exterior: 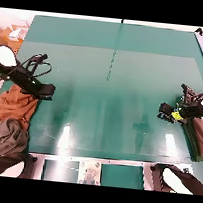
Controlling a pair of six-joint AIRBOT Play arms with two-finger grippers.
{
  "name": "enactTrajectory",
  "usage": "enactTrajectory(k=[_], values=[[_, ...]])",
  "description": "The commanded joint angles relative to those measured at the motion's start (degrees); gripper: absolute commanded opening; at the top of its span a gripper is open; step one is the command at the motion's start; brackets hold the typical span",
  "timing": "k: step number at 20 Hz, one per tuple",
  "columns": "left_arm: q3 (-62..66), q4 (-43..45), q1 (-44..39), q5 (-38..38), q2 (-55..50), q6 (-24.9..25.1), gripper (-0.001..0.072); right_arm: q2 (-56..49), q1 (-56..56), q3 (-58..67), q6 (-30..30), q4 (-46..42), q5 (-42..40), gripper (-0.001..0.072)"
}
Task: Fold the shirts.
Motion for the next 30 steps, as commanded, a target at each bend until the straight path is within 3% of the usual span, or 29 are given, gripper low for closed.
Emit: enactTrajectory(k=[1, 4, 6, 7, 8, 10, 14, 17, 18, 19, 20, 21, 25, 28, 30], values=[[0.0, 0.1, 0.0, 0.7, 0.0, 0.0, 0.0024, 0.0, 0.0, 0.0, 0.0, 0.0, 0.0, 0.0018], [0.0, 5.5, 0.0, 1.3, 0.0, 2.2, 0.0024, 0.0, 0.0, 0.0, 0.0, 0.0, 0.0, 0.0018], [-0.1, 18.6, 0.0, 3.0, 0.0, 1.9, 0.0025, 0.0, 0.0, 0.0, 0.0, 0.0, 0.0, 0.0018], [-0.5, 27.1, 0.0, 4.9, 0.0, 1.1, 0.0226, 0.0, 0.0, 0.0, 0.0, 0.0, 0.0, 0.0018], [-1.5, 34.2, 0.5, 8.0, 0.0, -1.0, 0.0699, 0.0, 0.0, 0.0, 0.0, 0.0, 0.0, 0.0018], [-5.6, 40.0, 3.8, 16.1, 0.0, -3.0, 0.0720, 0.0, 0.0, 0.0, 0.0, 0.0, 0.0, 0.0018], [-14.4, 39.0, 12.9, 32.8, -3.4, -3.0, 0.0720, 0.0, 0.0, 0.0, 0.0, 0.0, 0.0, 0.0018], [-16.0, 38.9, 16.1, 38.1, -8.5, -2.4, 0.0720, 0.0, 0.0, 0.0, 0.0, 0.0, 0.0, 0.0018], [-16.0, 38.8, 16.5, 38.6, -10.1, -2.4, 0.0711, 0.0, 0.0, 0.0, 0.0, 0.0, 0.0, 0.0019], [-16.0, 38.8, 16.6, 38.6, -11.6, -2.0, 0.0590, 0.0, 0.0, 0.0, 0.0, 0.0, 0.0, 0.0018], [-16.0, 38.3, 16.5, 38.5, -12.6, -0.9, 0.0353, 0.0, 0.0, 0.0, 0.0, 0.0, 0.0, 0.0018], [-16.0, 37.3, 16.5, 37.9, -13.3, 0.7, 0.0015, 0.0, 0.0, 0.0, 0.0, 0.0, 0.0, 0.0018], [-10.4, 34.9, 16.4, 29.9, -12.7, 4.2, 0.0022, 0.0, 0.0, 0.0, 0.0, 0.0, 0.0, 0.0018], [0.6, 24.7, 14.3, 18.9, -9.8, 9.4, 0.0022, 0.0, 0.0, 0.0, 0.0, 0.1, 0.0, 0.0018], [7.8, 19.1, 9.0, 15.3, -5.3, 9.7, 0.0022, 0.0, 0.0, 0.0, 0.0, 0.0, 0.0, 0.0018]])
